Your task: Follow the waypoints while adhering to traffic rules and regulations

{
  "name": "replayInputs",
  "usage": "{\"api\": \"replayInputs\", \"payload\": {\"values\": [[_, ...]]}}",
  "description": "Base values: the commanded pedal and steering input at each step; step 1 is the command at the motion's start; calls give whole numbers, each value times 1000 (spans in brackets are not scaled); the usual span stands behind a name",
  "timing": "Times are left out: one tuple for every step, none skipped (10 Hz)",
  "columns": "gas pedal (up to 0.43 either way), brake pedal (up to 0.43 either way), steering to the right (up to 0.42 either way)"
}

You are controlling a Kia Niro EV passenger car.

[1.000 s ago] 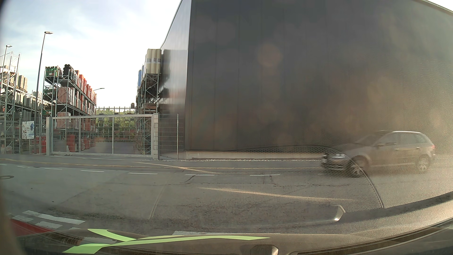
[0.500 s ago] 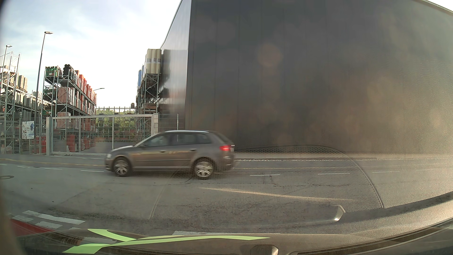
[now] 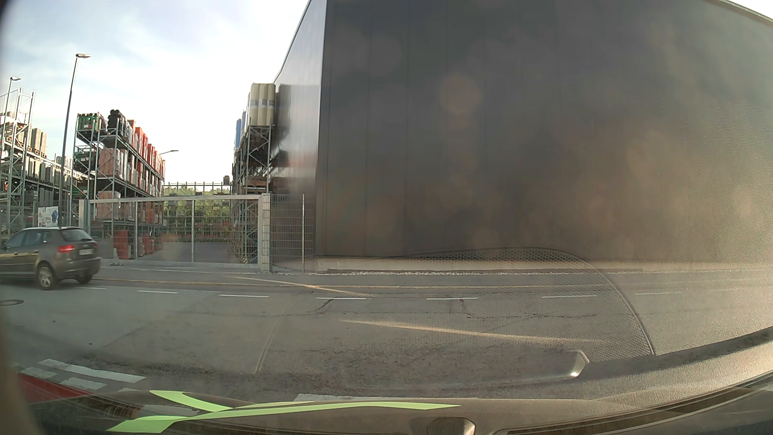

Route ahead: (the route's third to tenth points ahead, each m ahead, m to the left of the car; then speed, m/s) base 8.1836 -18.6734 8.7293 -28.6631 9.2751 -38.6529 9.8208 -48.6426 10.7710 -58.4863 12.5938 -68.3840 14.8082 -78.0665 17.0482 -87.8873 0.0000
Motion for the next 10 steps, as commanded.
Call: {"api": "replayInputs", "payload": {"values": [[0,537,448],[0,537,448],[0,537,451],[0,537,460],[0,537,470],[0,537,482],[0,537,500],[0,537,515],[0,537,520],[0,537,523]]}}
